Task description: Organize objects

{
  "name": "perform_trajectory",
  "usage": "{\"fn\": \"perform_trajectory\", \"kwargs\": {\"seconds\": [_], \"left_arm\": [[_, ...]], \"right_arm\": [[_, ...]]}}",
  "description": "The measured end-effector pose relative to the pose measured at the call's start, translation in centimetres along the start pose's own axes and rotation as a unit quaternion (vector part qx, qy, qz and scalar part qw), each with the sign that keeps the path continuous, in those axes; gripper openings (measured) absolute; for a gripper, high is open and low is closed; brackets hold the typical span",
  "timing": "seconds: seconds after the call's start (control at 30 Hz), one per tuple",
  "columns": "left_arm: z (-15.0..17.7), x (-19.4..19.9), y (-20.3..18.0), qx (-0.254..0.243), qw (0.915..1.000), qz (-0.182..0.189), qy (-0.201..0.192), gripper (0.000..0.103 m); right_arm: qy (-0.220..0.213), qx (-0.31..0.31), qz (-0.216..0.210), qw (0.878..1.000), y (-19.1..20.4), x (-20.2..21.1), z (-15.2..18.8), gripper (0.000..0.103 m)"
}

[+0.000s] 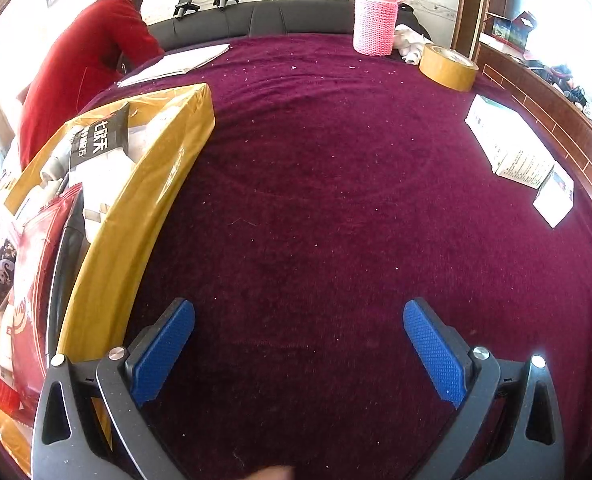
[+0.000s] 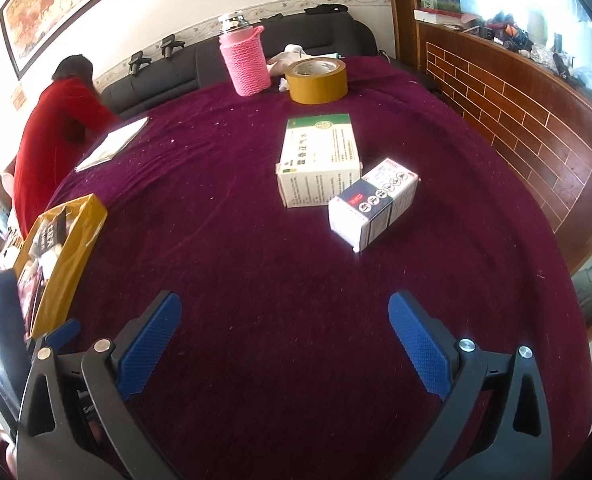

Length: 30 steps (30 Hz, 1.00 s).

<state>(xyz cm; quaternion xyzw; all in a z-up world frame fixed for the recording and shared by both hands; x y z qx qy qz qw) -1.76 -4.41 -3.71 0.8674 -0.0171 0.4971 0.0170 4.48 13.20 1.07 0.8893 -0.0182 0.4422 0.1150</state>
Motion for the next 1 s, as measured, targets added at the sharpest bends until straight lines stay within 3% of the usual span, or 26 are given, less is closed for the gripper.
{"fn": "perform_trajectory", "kwargs": {"seconds": [0.2, 0.33, 0.43, 0.5, 0.63, 0.77, 1.0], "left_arm": [[0.1, 1.2, -0.3, -0.009, 0.9999, -0.010, -0.007, 0.101], [0.1, 8.4, 0.3, -0.027, 0.9934, -0.038, -0.104, 0.101], [0.2, 13.7, 4.0, 0.007, 0.9856, -0.038, -0.164, 0.102], [0.2, 15.6, 7.2, 0.041, 0.9821, -0.041, -0.179, 0.102], [1.1, 16.6, 13.6, 0.108, 0.9775, -0.057, -0.172, 0.102], [2.3, 15.7, 17.4, 0.151, 0.9751, -0.074, -0.145, 0.102], [4.1, 14.7, 19.3, 0.157, 0.9665, -0.149, -0.138, 0.102]], "right_arm": [[-0.044, 0.028, 0.029, 0.998, 1.3, 3.1, 0.1, 0.103], [-0.082, 0.037, 0.058, 0.994, 1.8, 5.5, -0.3, 0.103], [-0.085, 0.052, 0.056, 0.993, 3.3, 5.9, -1.2, 0.103], [-0.085, 0.072, 0.048, 0.993, 5.3, 5.7, -1.4, 0.103], [-0.047, 0.138, 0.015, 0.989, 11.9, 3.1, -0.2, 0.103], [-0.005, 0.191, -0.015, 0.982, 17.9, 0.2, 1.9, 0.103], [0.021, 0.223, -0.035, 0.974, 22.2, -1.3, 4.7, 0.103]]}}
Point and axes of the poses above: each gripper's, at about its wrist camera, not at the fingertips, and x roughly against the way its jaws point, y to its left, z to its underside, the point moved 3 cm from there along -x, roughly the way its jaws point, and after that the axes turned 4 degrees about y, right-handed, at the moved point
